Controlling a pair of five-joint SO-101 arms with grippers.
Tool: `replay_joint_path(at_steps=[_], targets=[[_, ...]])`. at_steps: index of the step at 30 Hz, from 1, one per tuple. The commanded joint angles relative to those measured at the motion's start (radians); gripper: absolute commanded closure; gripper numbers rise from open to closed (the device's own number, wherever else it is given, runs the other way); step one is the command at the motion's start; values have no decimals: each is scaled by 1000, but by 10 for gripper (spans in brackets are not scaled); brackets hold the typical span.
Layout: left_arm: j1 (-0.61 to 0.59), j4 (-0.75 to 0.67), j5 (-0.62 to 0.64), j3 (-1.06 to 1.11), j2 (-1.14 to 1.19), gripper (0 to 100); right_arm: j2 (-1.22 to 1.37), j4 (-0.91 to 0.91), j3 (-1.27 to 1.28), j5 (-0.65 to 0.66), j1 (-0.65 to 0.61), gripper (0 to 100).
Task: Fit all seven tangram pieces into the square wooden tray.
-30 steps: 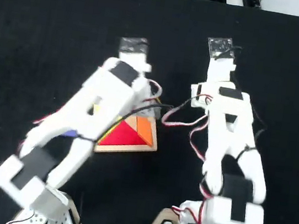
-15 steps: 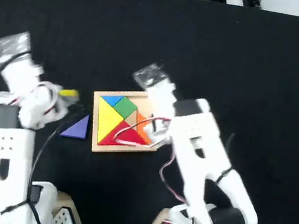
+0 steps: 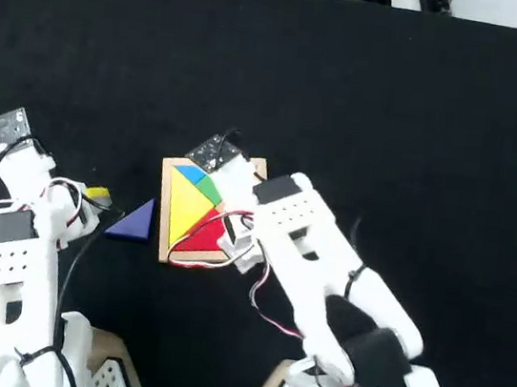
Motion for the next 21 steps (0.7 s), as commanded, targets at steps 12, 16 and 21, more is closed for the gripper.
replay_joint_path(at_steps=[12, 16, 21], targets=[[30, -71, -11, 42, -18, 694, -13, -58, -88, 9, 81, 988], [48, -72, -12, 51, -18, 694, 38, -60, -96, 38, 78, 988], [47, -72, -11, 58, -18, 694, 68, -68, -128, 34, 87, 988]])
